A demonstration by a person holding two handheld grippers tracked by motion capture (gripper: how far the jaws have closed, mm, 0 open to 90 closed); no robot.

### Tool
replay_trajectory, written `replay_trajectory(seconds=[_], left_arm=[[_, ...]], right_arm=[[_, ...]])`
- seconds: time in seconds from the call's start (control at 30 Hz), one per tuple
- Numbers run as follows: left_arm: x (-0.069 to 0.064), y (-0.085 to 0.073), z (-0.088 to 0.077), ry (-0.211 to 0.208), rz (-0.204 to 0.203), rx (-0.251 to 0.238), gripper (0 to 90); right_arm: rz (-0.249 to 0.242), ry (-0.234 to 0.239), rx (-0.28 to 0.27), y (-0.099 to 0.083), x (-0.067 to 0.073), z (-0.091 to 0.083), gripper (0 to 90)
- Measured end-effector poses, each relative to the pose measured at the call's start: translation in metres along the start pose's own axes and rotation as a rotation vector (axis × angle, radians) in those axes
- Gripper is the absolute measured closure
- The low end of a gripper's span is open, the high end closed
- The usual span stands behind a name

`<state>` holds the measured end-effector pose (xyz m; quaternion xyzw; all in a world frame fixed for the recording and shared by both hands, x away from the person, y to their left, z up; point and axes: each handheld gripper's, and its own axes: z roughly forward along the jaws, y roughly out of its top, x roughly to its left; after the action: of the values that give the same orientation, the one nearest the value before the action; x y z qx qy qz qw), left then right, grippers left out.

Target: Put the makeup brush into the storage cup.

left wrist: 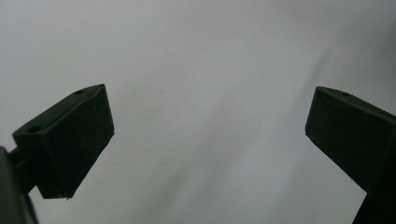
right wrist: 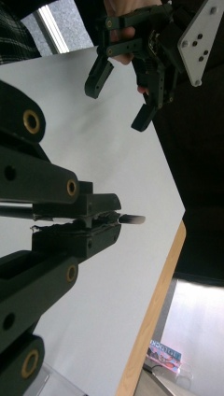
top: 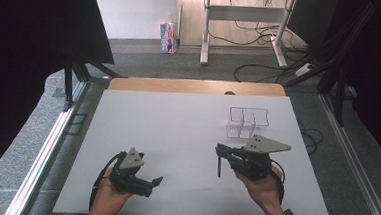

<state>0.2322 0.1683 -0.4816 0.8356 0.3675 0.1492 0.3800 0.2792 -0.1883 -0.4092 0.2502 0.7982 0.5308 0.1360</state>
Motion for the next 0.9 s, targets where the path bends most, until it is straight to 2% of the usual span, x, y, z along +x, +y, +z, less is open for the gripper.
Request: replay_trajectory(seconds=[0.27,0.87,0.9], left_arm=[[0.008,-0.012,-0.008,0.036,-0.009,0.002,1.6],[0.025,-0.033,-0.021,0.086,-0.079,-0.021,1.7],[0.026,-0.034,-0.021,0.087,-0.092,-0.026,1.7]], right_arm=[[0.002,-0.027,-0.004,0.002,-0.008,-0.005,84.4],[0.044,-0.094,-0.023,0.000,-0.036,-0.019,84.4],[0.047,-0.093,-0.024,0.000,-0.037,-0.020,84.4]])
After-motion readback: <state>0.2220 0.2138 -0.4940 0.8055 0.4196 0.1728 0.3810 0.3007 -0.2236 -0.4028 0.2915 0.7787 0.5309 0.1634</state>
